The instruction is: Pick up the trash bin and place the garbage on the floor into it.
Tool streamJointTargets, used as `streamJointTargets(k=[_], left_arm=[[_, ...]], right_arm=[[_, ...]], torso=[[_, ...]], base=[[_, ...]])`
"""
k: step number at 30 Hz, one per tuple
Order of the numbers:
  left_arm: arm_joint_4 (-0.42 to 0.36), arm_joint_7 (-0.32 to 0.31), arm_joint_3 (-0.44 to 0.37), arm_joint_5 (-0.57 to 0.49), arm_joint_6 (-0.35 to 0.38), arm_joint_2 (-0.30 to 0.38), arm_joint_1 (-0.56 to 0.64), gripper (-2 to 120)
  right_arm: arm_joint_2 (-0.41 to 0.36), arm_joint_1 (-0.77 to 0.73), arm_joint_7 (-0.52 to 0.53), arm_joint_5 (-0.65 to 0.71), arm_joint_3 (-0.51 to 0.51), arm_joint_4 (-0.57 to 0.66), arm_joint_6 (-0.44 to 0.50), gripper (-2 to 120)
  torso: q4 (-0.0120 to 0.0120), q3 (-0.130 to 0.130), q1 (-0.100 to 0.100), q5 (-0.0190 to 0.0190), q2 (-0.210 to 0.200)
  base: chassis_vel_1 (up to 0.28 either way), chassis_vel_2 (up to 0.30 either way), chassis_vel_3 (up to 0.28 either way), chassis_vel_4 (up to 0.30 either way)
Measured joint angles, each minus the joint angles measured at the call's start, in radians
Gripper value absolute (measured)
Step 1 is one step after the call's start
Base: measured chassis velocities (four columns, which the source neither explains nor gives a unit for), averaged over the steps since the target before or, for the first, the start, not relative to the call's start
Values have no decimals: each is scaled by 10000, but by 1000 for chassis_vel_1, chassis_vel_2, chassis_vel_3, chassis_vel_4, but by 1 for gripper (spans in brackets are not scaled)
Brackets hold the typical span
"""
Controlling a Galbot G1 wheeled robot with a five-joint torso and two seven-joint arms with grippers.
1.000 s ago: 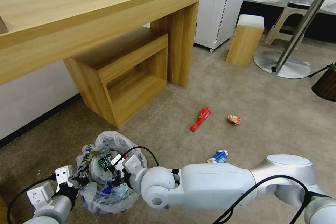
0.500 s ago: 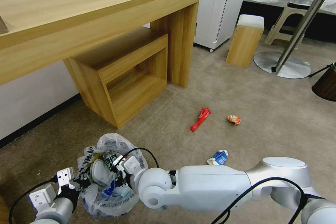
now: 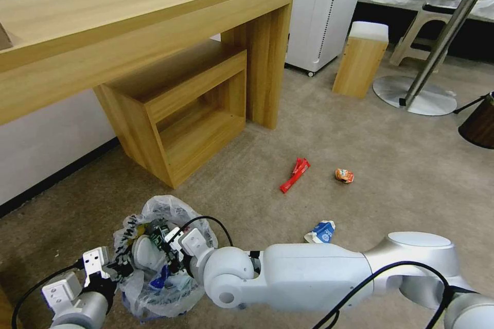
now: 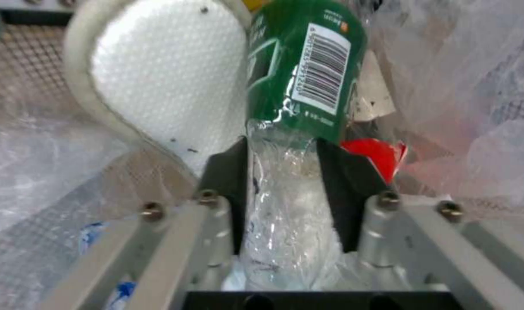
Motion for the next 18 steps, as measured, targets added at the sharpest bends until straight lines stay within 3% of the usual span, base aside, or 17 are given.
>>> streamJointTargets(k=[1,3,8,11,18], left_arm=[[-5,0,0,10,0,-14,18,0],[-10,0,-1,36,0,-38,42,0],[-10,11,-3,93,-5,-111,82,0],[-6,13,-4,132,-6,-191,69,0],[-16,14,18,161,-8,-280,65,0]], right_arm=[[-32,-1,0,-1,11,71,3,41],[-77,0,-8,-2,37,163,-1,50],[-174,24,-24,-5,124,391,-43,65],[-297,76,-598,-324,186,567,306,80],[-421,104,-1668,-993,171,565,1169,99]], torso=[[0,0,0,0,0],[0,0,0,0,0],[0,0,0,0,1],[0,0,0,0,0],[0,0,0,0,0]], base=[[0,0,0,0],[0,0,0,0],[0,0,0,0],[0,0,0,0],[0,0,0,0]])
